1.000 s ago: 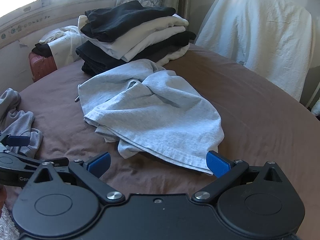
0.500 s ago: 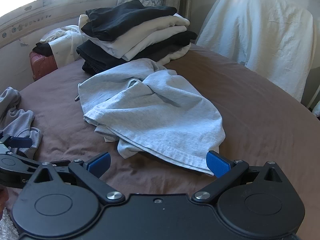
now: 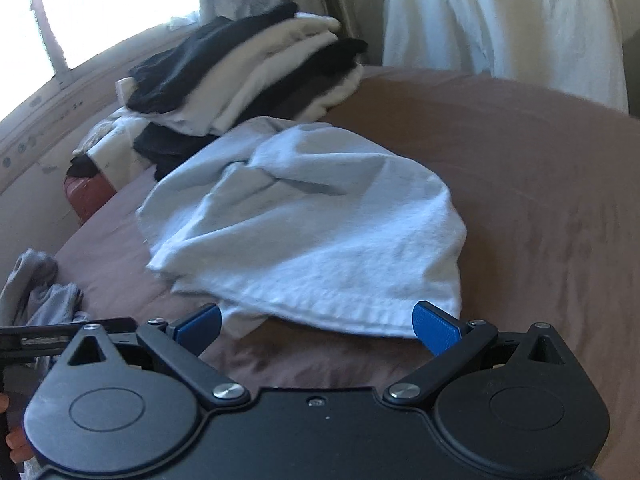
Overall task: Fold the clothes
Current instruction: 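Grasp the grey T-shirt edge with the left gripper while the right gripper grasps another edge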
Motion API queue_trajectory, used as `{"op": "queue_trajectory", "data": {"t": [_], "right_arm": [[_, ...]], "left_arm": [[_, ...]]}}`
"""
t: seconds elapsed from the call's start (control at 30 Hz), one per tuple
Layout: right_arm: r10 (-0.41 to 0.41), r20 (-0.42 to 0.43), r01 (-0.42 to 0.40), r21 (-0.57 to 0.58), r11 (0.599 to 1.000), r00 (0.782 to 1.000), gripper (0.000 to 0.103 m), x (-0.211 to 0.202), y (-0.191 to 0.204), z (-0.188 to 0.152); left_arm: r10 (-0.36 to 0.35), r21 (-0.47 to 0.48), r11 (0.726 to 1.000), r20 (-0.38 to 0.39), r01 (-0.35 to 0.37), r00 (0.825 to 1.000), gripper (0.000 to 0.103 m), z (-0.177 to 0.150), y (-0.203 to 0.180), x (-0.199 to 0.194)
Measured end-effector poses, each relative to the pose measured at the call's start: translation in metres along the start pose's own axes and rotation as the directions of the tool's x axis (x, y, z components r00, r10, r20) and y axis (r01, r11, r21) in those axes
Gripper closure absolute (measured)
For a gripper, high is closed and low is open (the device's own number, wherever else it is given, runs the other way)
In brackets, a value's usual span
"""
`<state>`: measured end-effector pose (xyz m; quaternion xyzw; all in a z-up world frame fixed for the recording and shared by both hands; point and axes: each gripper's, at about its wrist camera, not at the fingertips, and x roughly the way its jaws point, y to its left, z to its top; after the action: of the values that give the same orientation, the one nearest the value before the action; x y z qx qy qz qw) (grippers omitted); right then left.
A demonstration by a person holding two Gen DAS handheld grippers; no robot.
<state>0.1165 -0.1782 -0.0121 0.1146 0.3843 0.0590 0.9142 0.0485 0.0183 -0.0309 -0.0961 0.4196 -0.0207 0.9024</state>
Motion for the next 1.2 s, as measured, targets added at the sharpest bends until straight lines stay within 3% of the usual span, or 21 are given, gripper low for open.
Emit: {"op": "queue_trajectory", "data": {"t": [0.17,0.23,0.3,0.37,0.43,0.47,0.5,0.53,0.57,0.6,0.63,0.67,0.77,0.87,0.93,1.03,1.07,1.13,1.2], "right_arm": [[-0.027,-0.007,0.027,-0.008,1.000,1.000,0.000,0.023,-0.037,0.041],[-0.012,-0.051,0.012,-0.002,1.000,0.999,0.000,0.040,-0.052,0.053],[0.018,-0.121,-0.014,0.033,0.999,0.993,0.000,0.066,-0.069,0.055],[0.007,-0.161,0.006,0.080,0.997,0.987,0.000,0.093,-0.083,0.049],[-0.023,-0.136,0.037,0.105,0.994,0.990,0.000,0.110,-0.086,0.039],[-0.043,-0.095,0.051,0.087,0.995,0.995,0.000,0.111,-0.080,0.035],[-0.033,-0.049,0.035,0.038,0.999,0.998,0.008,0.109,-0.070,0.032],[-0.002,-0.027,0.002,0.000,1.000,1.000,0.022,0.107,-0.061,0.030],[0.031,-0.015,-0.032,-0.028,0.999,0.999,0.061,0.104,-0.052,0.028],[0.065,-0.004,-0.065,-0.056,0.996,0.998,0.080,0.102,-0.044,0.026],[0.071,0.014,-0.070,-0.075,0.995,0.997,0.086,0.096,-0.037,0.024],[0.066,0.044,-0.062,-0.094,0.994,0.997,0.087,0.088,-0.032,0.023],[0.073,0.147,-0.049,-0.159,0.986,0.986,0.091,0.045,-0.019,0.021],[0.102,0.231,-0.063,-0.172,0.983,0.968,0.095,-0.009,-0.017,0.022],[0.054,0.298,0.009,-0.205,0.979,0.953,0.096,-0.048,-0.014,0.021],[-0.102,0.392,0.213,-0.249,0.945,0.914,0.096,-0.083,-0.019,0.020],[-0.159,0.365,0.255,-0.230,0.939,0.917,0.095,-0.084,-0.029,0.016],[-0.271,0.233,0.312,-0.161,0.936,0.934,0.094,-0.077,-0.058,0.002],[-0.369,0.088,0.377,-0.101,0.921,0.925,0.086,-0.069,-0.087,-0.011]], "left_arm": [[0.011,0.141,0.990,0.065,-0.020,0.998,0.000,0.050,-0.015,0.017],[0.040,0.177,0.983,0.038,-0.046,0.998,0.000,0.065,-0.017,0.039],[0.053,0.111,0.992,-0.007,-0.052,0.999,0.000,0.073,-0.009,0.068],[0.057,-0.012,0.998,-0.061,-0.058,0.996,0.000,0.075,0.003,0.097],[-0.043,-0.166,0.986,-0.086,0.028,0.995,0.002,0.065,0.018,0.113],[-0.093,-0.224,0.971,-0.051,0.080,0.994,0.003,0.059,0.023,0.113],[-0.127,-0.238,0.964,-0.012,0.121,0.992,0.009,0.054,0.025,0.110],[-0.165,-0.222,0.961,0.004,0.162,0.986,0.041,0.051,0.024,0.107],[-0.199,-0.216,0.956,0.014,0.197,0.980,0.064,0.049,0.023,0.105],[-0.224,-0.228,0.948,0.012,0.221,0.975,0.071,0.048,0.023,0.102],[-0.243,-0.236,0.942,0.013,0.239,0.970,0.084,0.047,0.022,0.099],[-0.246,-0.227,0.943,0.020,0.244,0.969,0.088,0.046,0.021,0.095],[-0.175,-0.134,0.975,0.043,0.179,0.984,0.093,0.044,0.010,0.074],[-0.138,-0.132,0.979,0.126,0.154,0.982,0.095,0.041,0.010,0.033],[-0.155,-0.095,0.980,0.209,0.177,0.966,0.096,0.043,0.004,0.001],[-0.166,-0.017,0.984,0.293,0.179,0.941,0.099,0.044,-0.010,-0.042],[-0.187,-0.005,0.981,0.274,0.196,0.943,0.099,0.044,-0.016,-0.045],[-0.231,0.008,0.972,0.227,0.235,0.946,0.099,0.043,-0.027,-0.048],[-0.272,-0.021,0.961,0.141,0.277,0.952,0.099,0.024,-0.028,-0.034]]}}
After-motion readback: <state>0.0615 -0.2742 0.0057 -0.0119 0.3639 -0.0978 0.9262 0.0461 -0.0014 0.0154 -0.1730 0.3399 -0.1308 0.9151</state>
